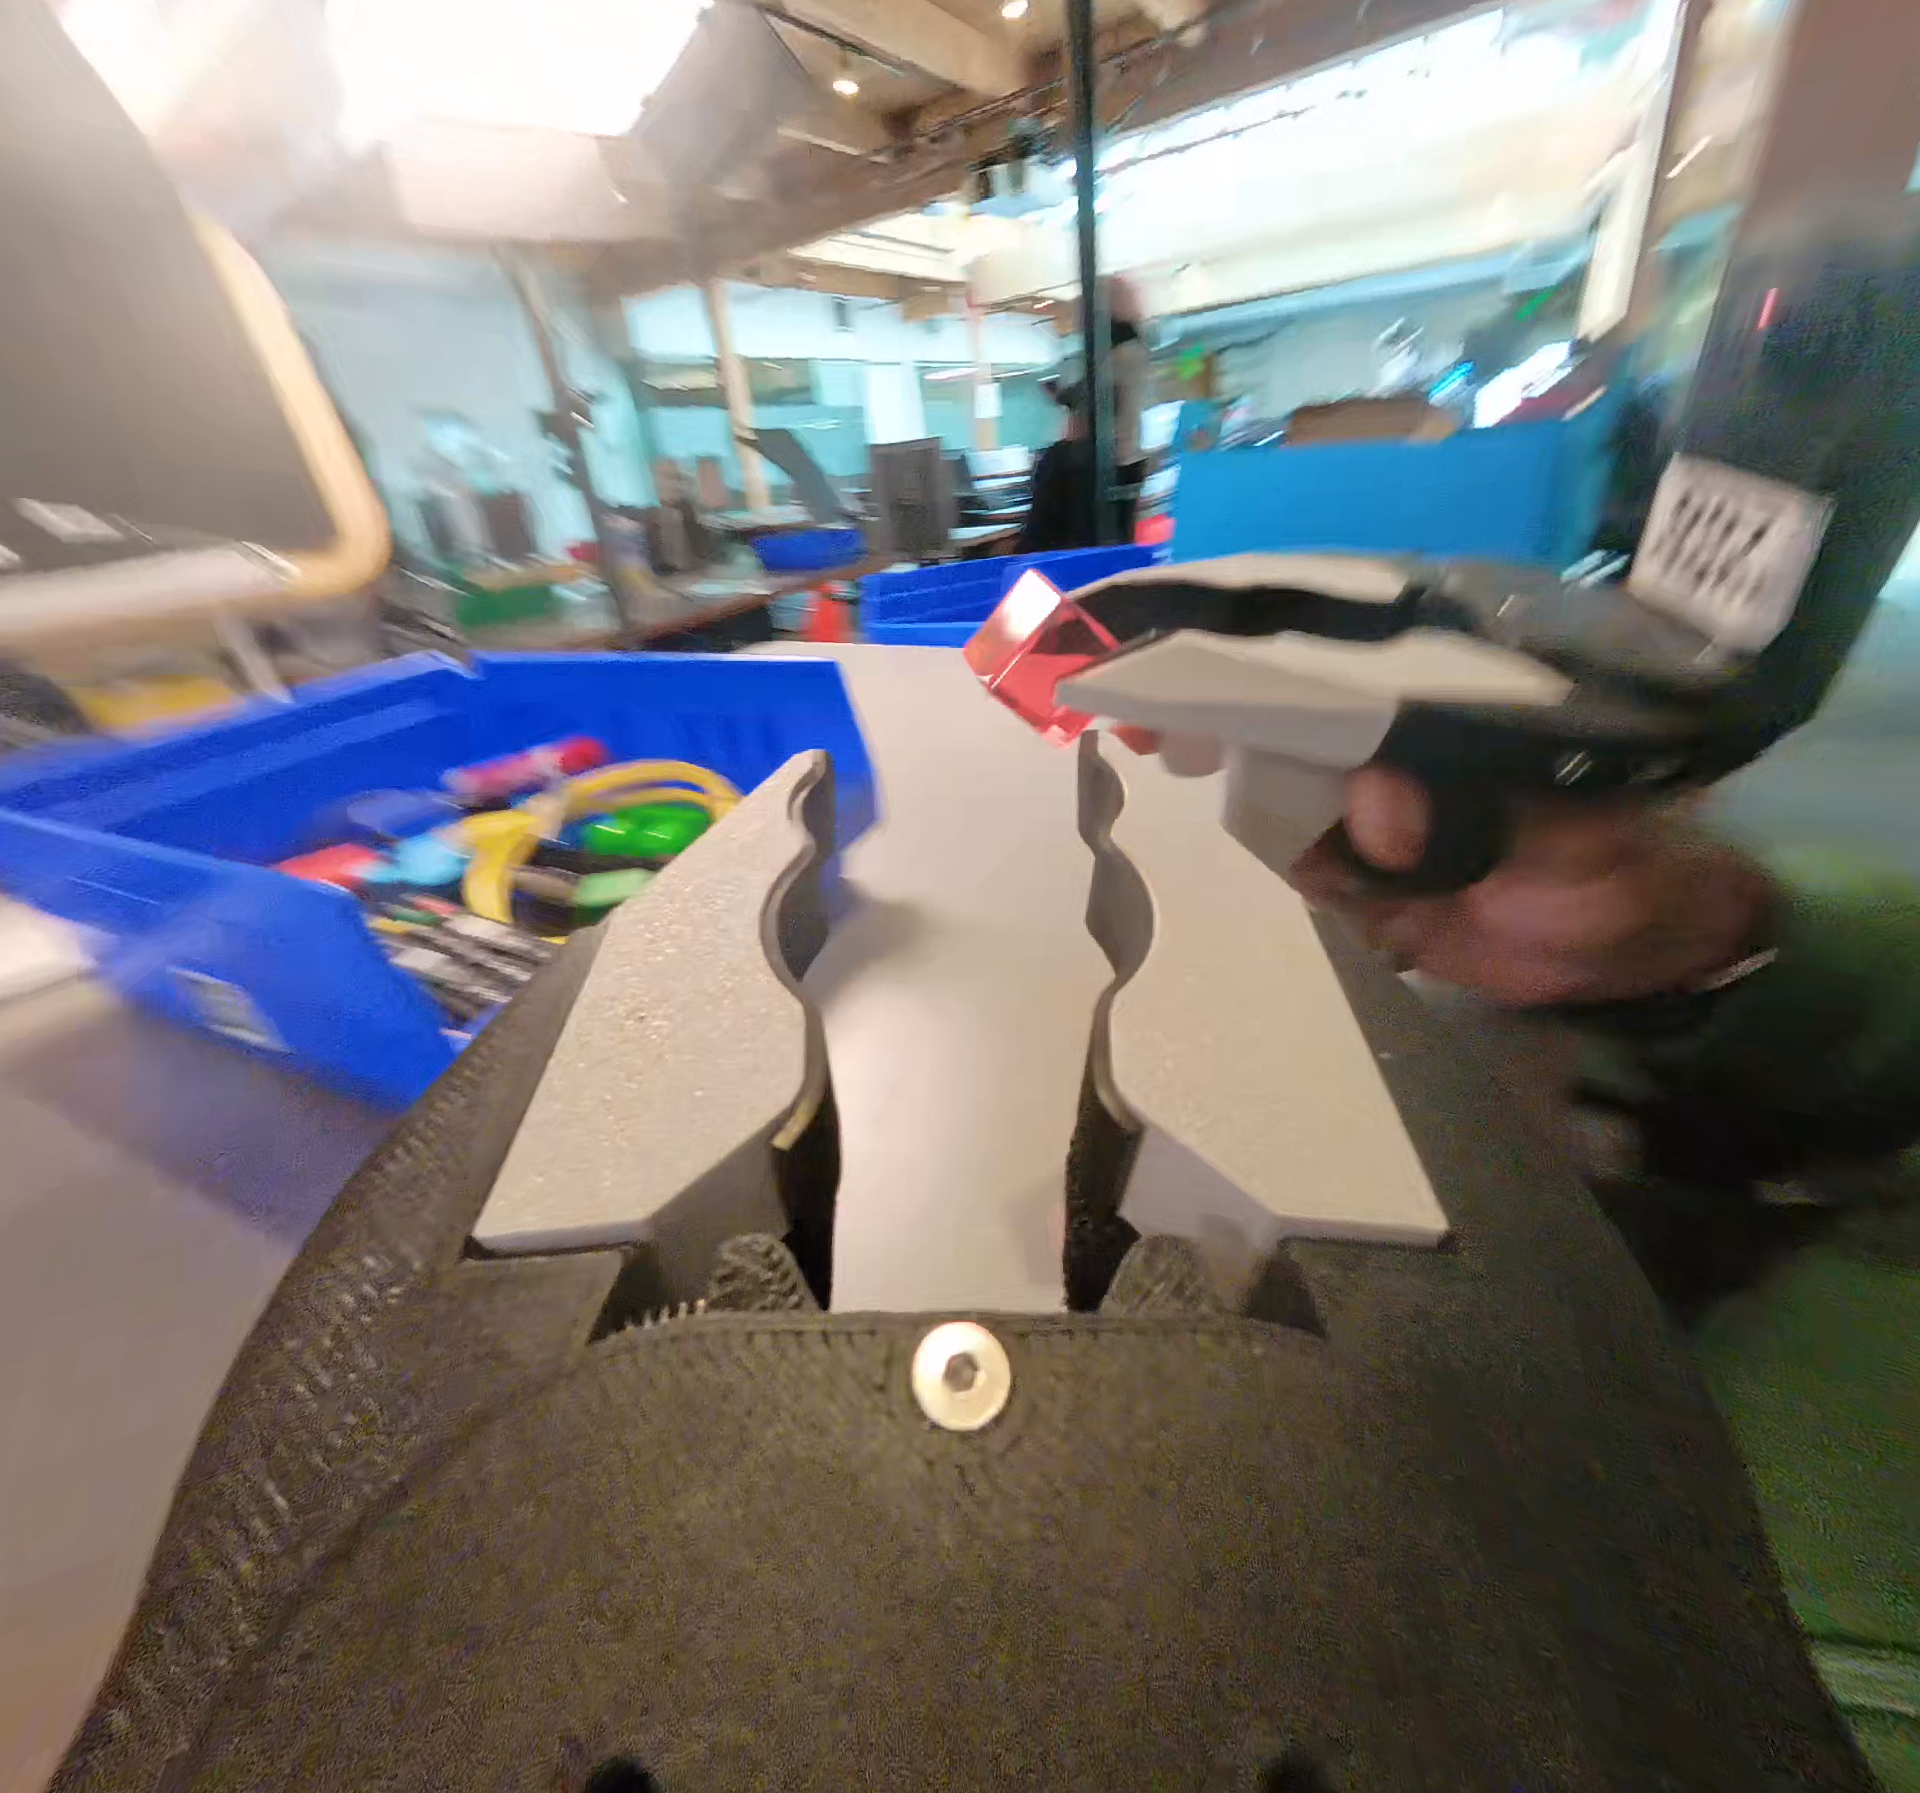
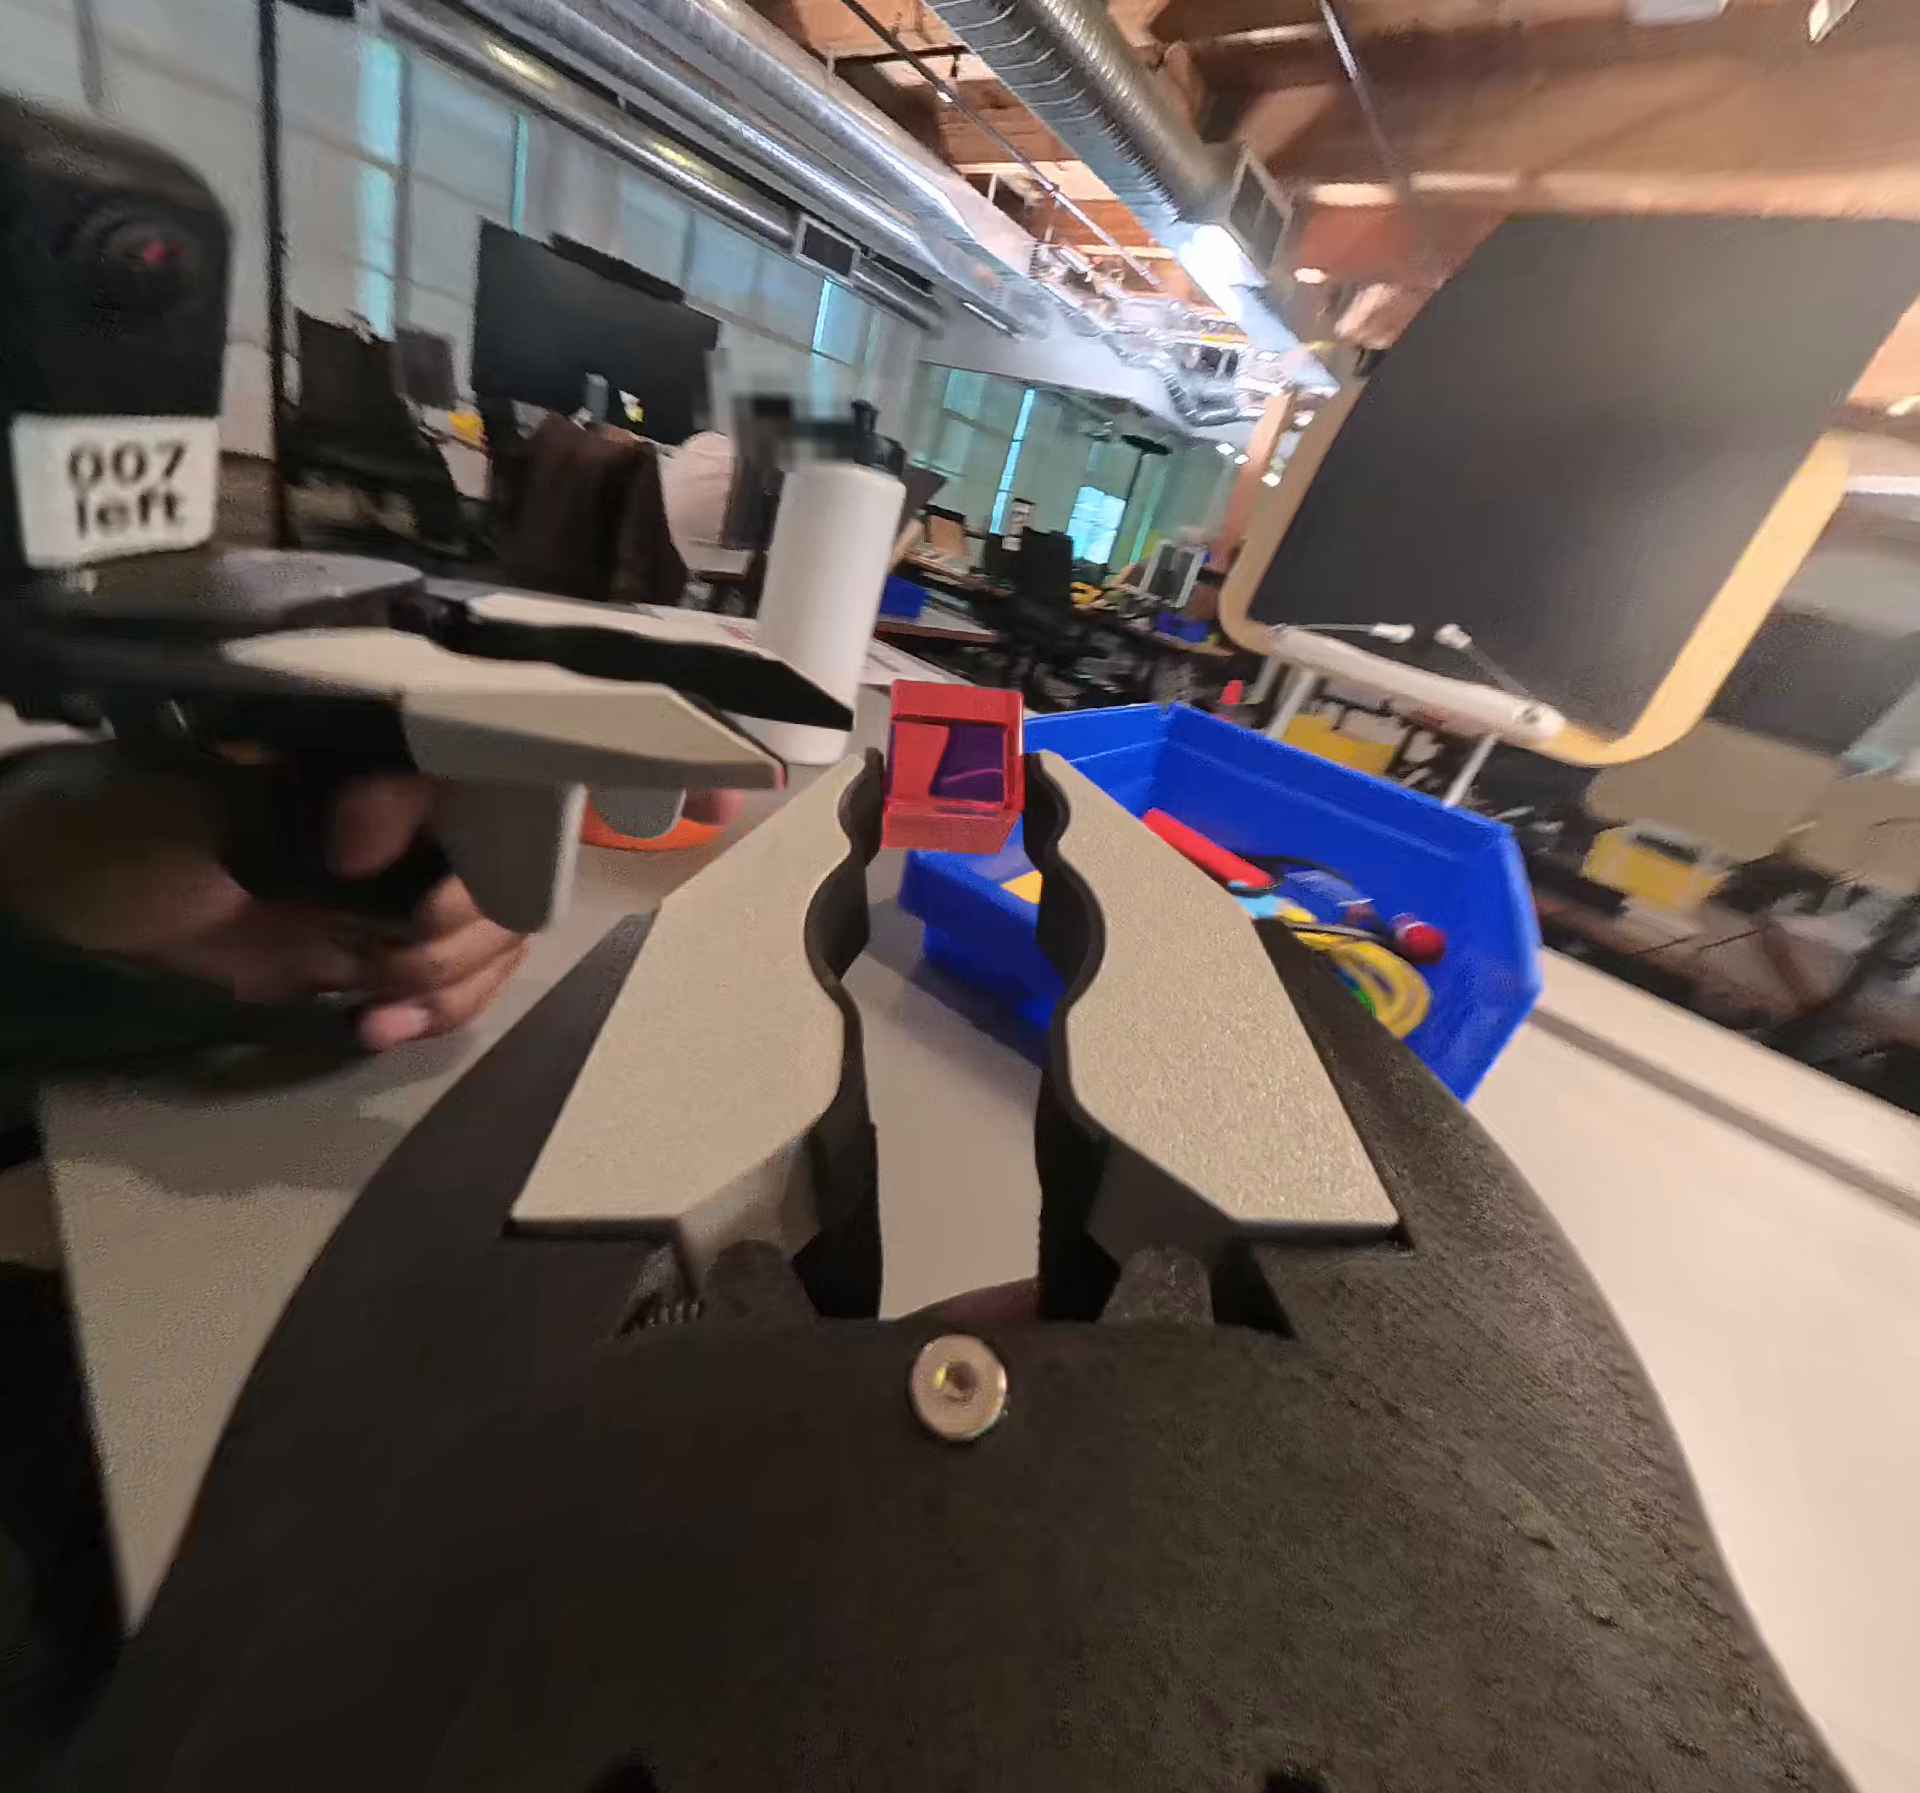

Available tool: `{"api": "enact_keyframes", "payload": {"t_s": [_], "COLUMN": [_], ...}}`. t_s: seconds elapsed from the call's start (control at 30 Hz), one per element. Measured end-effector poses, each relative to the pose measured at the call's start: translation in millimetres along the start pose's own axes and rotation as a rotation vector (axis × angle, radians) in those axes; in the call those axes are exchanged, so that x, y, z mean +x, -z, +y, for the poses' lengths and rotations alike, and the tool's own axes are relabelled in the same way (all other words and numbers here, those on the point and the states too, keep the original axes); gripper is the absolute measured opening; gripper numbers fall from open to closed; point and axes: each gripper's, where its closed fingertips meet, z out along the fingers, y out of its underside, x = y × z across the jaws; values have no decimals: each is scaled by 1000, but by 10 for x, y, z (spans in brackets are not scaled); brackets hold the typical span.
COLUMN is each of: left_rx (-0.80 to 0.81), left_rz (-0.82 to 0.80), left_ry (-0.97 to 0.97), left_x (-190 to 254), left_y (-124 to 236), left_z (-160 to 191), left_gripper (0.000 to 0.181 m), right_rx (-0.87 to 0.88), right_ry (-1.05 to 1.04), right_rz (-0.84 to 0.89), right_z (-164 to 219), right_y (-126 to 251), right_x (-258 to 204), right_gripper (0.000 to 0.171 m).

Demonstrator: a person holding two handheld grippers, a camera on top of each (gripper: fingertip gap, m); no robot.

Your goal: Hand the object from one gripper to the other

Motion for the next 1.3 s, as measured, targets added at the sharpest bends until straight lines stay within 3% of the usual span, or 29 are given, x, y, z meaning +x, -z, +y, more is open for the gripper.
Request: {"api": "enact_keyframes", "payload": {"t_s": [0.13,0.2,0.37,0.43,0.5,0.6,0.7,0.83,1.0,1.23,1.3], "left_rx": [9,3,0,-15,22,37,26,82,107,70,73], "left_rz": [227,286,350,361,359,223,17,-123,-180,-102,-79], "left_ry": [424,541,569,549,501,336,24,-390,-508,-711,-743], "left_x": [110,126,215,259,265,123,-18,76,55,319,385], "left_y": [23,30,50,44,77,82,70,61,94,-1,-12], "left_z": [-32,-27,-47,-29,-80,-80,-68,-170,-219,-73,-53], "left_gripper": [61,62,61,52,27,27,27,28,27,27,27], "right_rx": [10,22,30,40,37,8,-23,-43,-7,-62,-69], "right_ry": [197,278,456,513,529,397,148,-219,-536,-672,-686], "right_rz": [39,42,40,23,2,-66,-148,-290,-446,-502,-507], "right_z": [-23,-40,-37,-37,-20,23,49,41,-61,8,19], "right_y": [-11,-12,-23,-16,-15,-28,-35,-9,51,30,28], "right_x": [-96,-160,-323,-411,-476,-505,-452,-386,-395,-426,-423], "right_gripper": [27,27,27,28,28,35,46,51,54,56,40]}}
